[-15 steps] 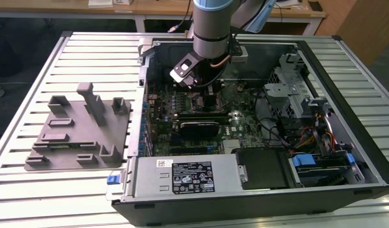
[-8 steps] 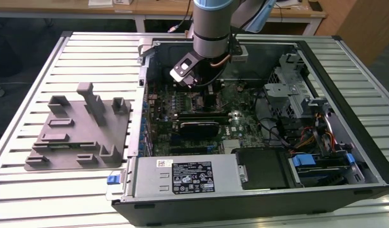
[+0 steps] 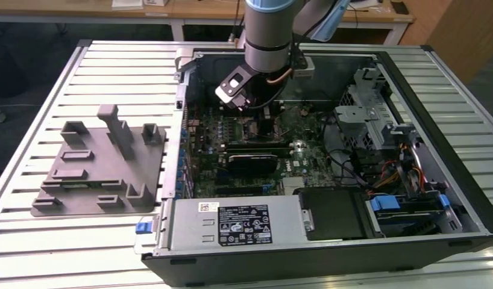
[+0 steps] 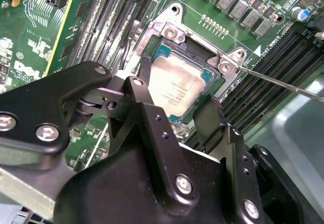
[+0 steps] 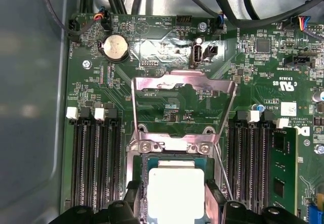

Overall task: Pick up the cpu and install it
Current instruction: 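Place the cpu into insertion slot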

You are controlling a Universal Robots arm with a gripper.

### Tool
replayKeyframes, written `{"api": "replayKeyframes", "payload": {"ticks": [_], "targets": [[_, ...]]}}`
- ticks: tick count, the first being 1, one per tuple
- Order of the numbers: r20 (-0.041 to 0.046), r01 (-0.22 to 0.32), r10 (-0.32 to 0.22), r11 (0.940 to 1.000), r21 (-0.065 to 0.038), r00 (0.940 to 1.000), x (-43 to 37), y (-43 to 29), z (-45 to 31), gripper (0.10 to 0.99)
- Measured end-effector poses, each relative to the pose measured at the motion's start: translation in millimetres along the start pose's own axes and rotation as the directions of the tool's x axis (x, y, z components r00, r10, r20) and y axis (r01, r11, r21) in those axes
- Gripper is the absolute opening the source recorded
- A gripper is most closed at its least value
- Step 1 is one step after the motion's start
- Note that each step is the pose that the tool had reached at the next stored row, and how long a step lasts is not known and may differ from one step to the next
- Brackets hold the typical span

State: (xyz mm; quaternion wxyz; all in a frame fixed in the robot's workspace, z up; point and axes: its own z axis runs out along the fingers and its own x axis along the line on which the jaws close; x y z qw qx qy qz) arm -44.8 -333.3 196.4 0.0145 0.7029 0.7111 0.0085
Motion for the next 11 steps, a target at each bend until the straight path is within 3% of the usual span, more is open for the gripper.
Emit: {"api": "replayKeyframes", "payload": {"ticks": [11], "targets": [[-0.0004, 0.000, 0.000, 1.0000, 0.000, 1.0000, 0.0, 0.2, -4.8, 0.616]]}}
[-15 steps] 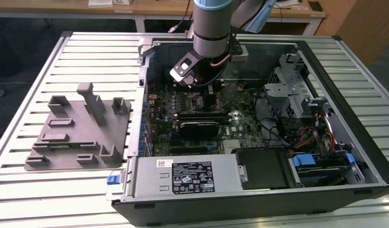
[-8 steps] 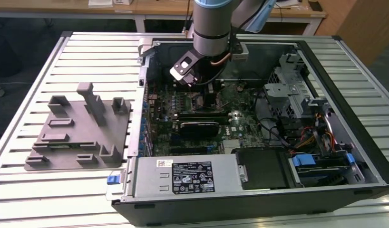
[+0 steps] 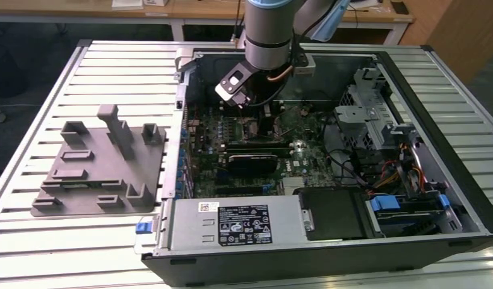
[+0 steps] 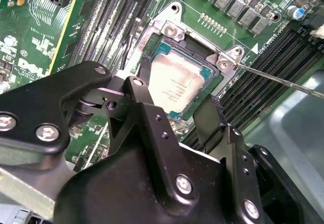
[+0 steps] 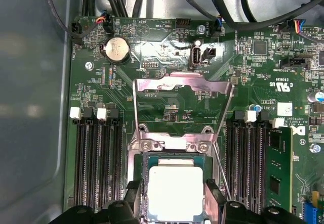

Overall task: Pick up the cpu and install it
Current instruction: 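Place the cpu into insertion slot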

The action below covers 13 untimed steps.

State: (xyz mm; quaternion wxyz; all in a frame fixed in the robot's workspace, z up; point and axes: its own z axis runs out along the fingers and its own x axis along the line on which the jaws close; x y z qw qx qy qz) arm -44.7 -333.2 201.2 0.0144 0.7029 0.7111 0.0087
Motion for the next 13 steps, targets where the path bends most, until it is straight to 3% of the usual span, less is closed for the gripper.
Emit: {"api": "replayKeyframes", "payload": {"ticks": [5, 6, 9, 10, 13], "targets": [[0.0003, 0.000, 0.000, 1.0000, 0.000, 1.0000, -0.1, 0.0, -0.3, 0.600], [0.0004, 0.000, 0.000, 1.0000, 0.000, 1.0000, -0.1, 0.0, -0.4, 0.537], [0.0004, 0.000, 0.000, 1.0000, 0.000, 1.0000, -0.1, 0.0, -0.5, 0.478], [0.0004, 0.000, 0.000, 1.0000, 0.000, 1.0000, -0.1, 0.0, -0.5, 0.412], [0.0004, 0.000, 0.000, 1.0000, 0.000, 1.0000, -0.1, 0.0, -0.6, 0.412]]}}
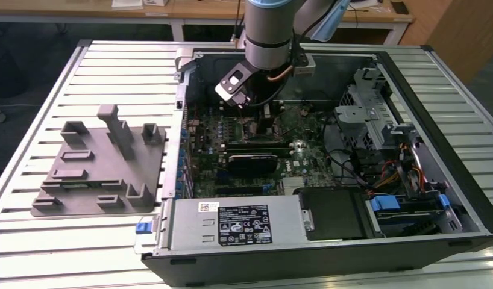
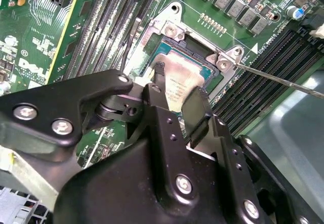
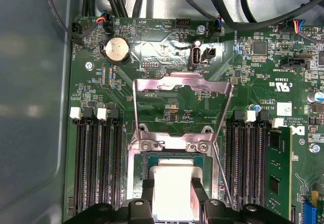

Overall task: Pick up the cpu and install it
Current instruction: 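Place the cpu into insertion slot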

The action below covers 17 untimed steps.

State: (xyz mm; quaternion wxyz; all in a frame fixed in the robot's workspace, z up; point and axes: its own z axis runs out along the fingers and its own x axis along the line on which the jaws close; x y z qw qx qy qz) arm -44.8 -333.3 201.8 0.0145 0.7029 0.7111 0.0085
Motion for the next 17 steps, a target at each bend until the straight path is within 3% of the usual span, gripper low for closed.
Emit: {"api": "replayKeyframes", "payload": {"ticks": [3, 5, 6, 9, 17], "targets": [[0.0000, 0.000, 0.000, 1.0000, 0.000, 1.0000, 0.0, 0.0, -0.1, 0.400], [0.0000, 0.000, 0.000, 1.0000, 0.000, 1.0000, 0.0, 0.0, -0.2, 0.275], [-0.0001, 0.000, 0.000, 1.0000, 0.000, 1.0000, 0.0, 0.0, -0.2, 0.275], [-0.0001, 0.000, 0.000, 1.0000, 0.000, 1.0000, 0.0, 0.0, -0.3, 0.106], [0.0000, 0.000, 0.000, 1.0000, 0.000, 1.0000, -3.4, 0.0, -0.4, 0.106]]}}
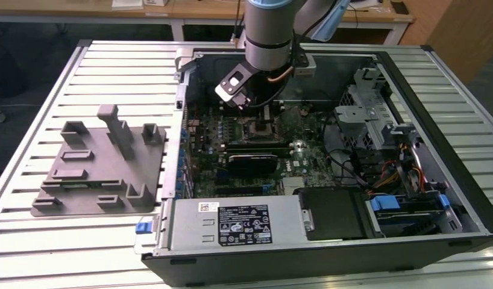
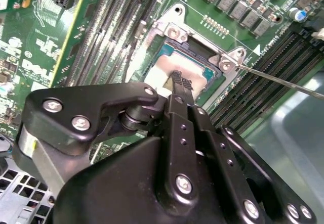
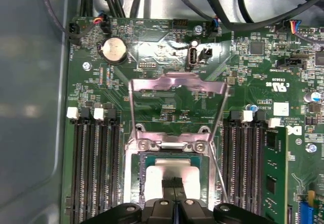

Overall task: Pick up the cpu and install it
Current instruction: 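Place the cpu into insertion slot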

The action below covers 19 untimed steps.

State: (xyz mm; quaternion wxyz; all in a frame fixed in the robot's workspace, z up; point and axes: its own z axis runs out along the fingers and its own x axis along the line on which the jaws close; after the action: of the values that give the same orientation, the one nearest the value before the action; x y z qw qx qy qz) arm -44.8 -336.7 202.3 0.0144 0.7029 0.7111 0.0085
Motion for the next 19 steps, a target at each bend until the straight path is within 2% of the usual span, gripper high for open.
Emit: {"api": "replayKeyframes", "payload": {"ticks": [9, 14, 19], "targets": [[-0.0030, 0.000, 0.000, 1.0000, 0.001, 1.0000, -2.4, -0.2, 2.9, 0.106], [-0.0127, 0.000, 0.000, 1.0000, 0.000, 0.9999, -2.2, -0.1, 3.8, 0.106], [-0.0146, 0.000, 0.000, 1.0000, -0.001, 0.9999, -2.2, -0.1, 3.3, 0.106]]}}
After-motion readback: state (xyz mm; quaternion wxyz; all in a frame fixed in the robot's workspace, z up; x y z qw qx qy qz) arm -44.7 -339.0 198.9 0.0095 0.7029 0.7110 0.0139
